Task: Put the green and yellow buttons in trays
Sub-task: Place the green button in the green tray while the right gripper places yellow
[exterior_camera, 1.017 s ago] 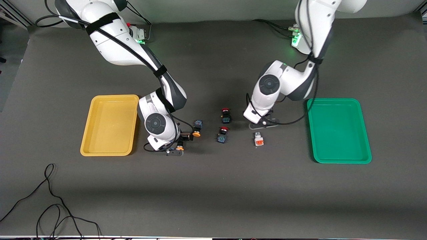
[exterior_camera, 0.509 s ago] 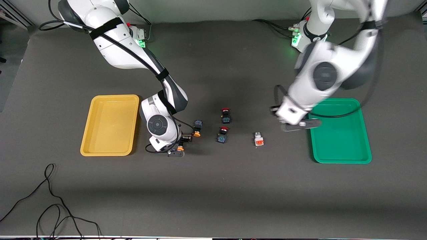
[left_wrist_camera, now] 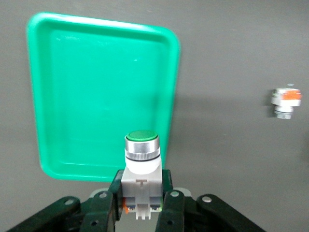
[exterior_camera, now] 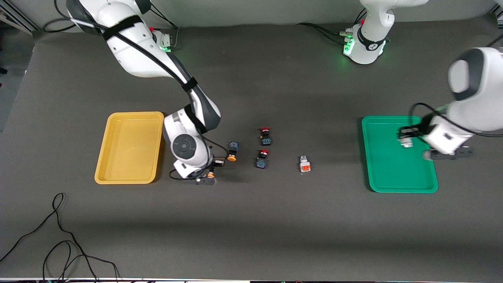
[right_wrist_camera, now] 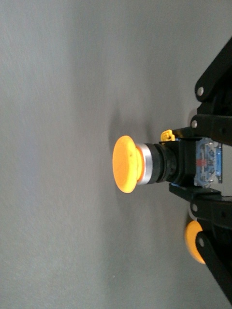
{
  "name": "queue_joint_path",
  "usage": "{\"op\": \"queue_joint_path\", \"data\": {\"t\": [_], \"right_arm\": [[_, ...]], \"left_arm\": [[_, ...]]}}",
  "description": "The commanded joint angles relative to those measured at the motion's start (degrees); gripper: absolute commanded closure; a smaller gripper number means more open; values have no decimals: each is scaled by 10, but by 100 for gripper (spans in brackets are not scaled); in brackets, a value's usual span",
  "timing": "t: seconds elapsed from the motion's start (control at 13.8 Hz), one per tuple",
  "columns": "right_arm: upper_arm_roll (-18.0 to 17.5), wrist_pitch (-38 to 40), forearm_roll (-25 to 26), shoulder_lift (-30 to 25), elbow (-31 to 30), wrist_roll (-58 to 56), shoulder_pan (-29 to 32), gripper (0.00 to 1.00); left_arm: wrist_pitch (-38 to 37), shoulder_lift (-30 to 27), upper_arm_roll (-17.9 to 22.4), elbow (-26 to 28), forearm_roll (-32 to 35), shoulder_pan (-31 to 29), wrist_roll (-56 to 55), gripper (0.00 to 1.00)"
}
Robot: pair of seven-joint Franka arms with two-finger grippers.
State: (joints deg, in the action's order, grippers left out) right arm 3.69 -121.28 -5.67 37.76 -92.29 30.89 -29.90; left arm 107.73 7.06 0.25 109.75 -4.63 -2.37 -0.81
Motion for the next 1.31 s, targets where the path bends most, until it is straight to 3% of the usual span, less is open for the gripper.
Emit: {"op": "queue_joint_path", "data": {"t": [0.0,0.29,0.51,0.58,0.65,0.73,0.8,1.02,1.24], "right_arm": [[28,117,0,-92,-16,-101,28,100],[110,173,-7,-174,-74,-258,45,100],[192,150,-8,-196,-136,-392,44,100],[208,115,-8,-205,-172,-419,44,100],[214,69,-8,-215,-213,-434,44,100],[225,21,-9,-218,-254,-457,46,100],[235,-23,-16,-217,-284,-479,50,100],[237,-83,-101,-197,-329,-524,55,100],[236,-113,-116,-172,-339,-527,49,100]], "left_arm": [[137,15,-9,94,19,-9,24,88],[312,106,-10,164,45,-2,24,88],[354,141,-10,170,47,-1,26,83],[345,138,-10,166,47,-1,27,70],[342,136,-10,161,47,-1,28,36],[330,135,-10,148,47,-1,27,5],[287,131,-11,124,47,0,35,1],[109,109,-11,15,47,-5,42,1],[-29,103,-11,-100,44,-6,41,1]]}}
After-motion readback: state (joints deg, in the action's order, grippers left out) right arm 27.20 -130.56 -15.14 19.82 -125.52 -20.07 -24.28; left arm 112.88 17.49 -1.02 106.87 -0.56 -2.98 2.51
